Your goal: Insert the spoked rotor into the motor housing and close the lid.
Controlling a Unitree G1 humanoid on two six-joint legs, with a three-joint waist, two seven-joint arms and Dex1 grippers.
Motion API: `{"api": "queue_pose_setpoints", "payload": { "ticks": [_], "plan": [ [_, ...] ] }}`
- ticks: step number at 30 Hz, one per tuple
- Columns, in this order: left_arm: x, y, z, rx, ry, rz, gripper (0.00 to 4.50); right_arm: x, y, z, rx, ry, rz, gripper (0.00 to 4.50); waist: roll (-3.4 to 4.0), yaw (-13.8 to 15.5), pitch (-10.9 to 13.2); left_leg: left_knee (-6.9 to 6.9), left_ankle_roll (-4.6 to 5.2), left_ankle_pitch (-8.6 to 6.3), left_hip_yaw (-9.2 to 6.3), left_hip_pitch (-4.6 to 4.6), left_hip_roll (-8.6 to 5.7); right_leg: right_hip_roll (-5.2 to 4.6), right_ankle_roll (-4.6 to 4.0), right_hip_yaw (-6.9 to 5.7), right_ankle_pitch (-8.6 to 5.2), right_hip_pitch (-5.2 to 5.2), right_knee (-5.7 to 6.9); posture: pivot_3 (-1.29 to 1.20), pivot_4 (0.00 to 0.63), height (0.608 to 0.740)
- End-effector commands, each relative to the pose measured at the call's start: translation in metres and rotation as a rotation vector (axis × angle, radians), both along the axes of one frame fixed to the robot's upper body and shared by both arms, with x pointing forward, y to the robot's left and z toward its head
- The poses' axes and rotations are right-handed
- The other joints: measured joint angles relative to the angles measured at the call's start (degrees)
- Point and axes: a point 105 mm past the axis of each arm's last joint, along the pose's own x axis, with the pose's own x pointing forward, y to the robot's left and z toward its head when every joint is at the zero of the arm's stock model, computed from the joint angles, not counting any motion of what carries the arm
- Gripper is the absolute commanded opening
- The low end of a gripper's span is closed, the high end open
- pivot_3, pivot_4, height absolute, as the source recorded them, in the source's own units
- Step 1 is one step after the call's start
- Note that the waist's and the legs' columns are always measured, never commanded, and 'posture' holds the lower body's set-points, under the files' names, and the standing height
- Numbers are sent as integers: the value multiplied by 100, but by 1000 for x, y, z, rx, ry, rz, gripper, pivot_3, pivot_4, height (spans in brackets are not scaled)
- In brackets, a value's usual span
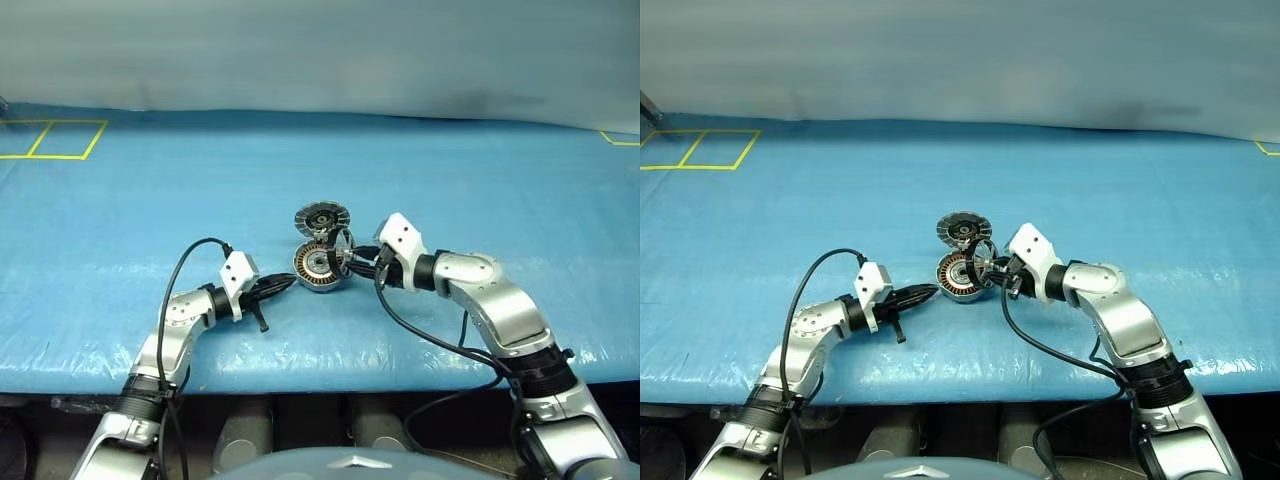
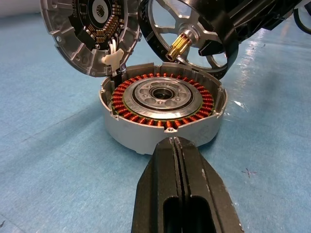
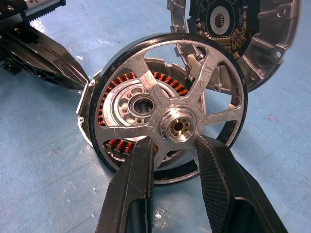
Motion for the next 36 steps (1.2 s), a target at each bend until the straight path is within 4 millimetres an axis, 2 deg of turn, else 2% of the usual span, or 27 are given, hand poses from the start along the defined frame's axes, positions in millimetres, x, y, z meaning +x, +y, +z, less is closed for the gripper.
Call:
{"api": "queue_pose_setpoints", "payload": {
  "ticks": [1, 23, 31, 36],
  "plan": [
    [0, -2, 3, -1, -14, -4, 0, 0, 10, 18, 26, -62, 39, 1061, 0, -1, 0, 0, 0, 0, 0, 0, 0, 0, 0, 0, 0, 0, 0, 0, 150, 740],
    [-4, -3, -4, 5, 15, 3, 0, -3, 25, 33, 42, -106, 76, 1061, 0, -10, 0, 0, 0, 0, 0, 0, 0, 0, 0, 0, 0, -1, 0, 0, 150, 740],
    [-4, -2, -5, 7, 19, 13, 0, -2, 27, 31, 36, -97, 73, 1061, 0, 5, 0, -1, 0, 0, -1, -1, 0, 0, 0, 0, 0, -1, -1, 0, 150, 740],
    [-3, -2, -5, 8, 15, 15, 0, 1, 24, 19, 11, -64, 48, 1061, 0, 4, 0, 0, 0, 0, 0, 0, 0, 0, 0, 0, 0, 0, -1, 0, 150, 740]
  ]
}}
